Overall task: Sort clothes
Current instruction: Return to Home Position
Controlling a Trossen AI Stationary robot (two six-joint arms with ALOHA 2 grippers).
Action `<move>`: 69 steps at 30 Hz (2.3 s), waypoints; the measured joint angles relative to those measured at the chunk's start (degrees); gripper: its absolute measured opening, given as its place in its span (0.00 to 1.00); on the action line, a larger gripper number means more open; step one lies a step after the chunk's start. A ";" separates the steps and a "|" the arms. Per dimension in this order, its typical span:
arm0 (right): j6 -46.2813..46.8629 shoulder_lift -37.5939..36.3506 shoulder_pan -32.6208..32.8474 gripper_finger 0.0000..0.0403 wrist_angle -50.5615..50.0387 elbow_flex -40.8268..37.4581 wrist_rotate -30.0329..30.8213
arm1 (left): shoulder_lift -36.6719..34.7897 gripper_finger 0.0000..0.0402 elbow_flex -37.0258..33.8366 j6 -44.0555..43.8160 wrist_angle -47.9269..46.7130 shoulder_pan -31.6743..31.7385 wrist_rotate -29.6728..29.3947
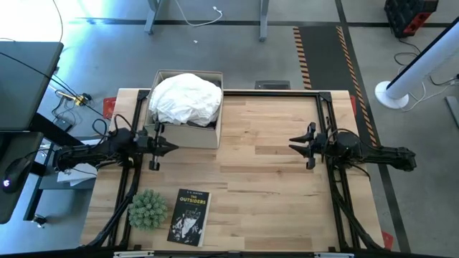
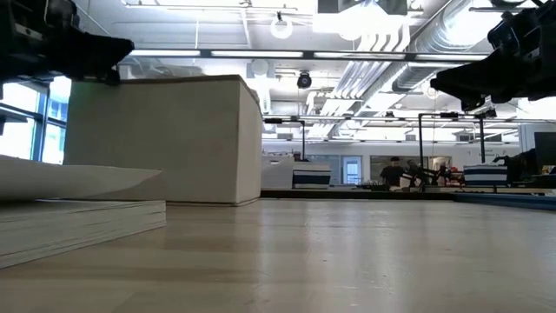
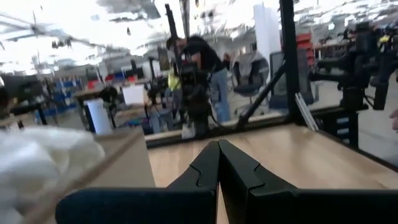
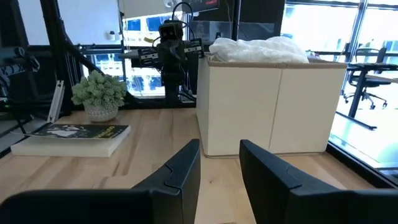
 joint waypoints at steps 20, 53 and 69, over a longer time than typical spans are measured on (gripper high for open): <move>-0.04 0.02 0.00 0.27 -0.02 0.00 0.00 | 0.04 0.00 -0.04 -0.43 -1.55 0.00 -0.45; -0.02 0.02 0.00 0.27 -0.02 0.00 0.00 | 0.04 0.00 -0.07 -0.40 -1.50 0.02 -0.48; -0.06 0.02 0.00 0.27 -0.02 0.00 0.00 | 0.04 0.00 -0.07 -0.39 -1.48 0.04 -0.50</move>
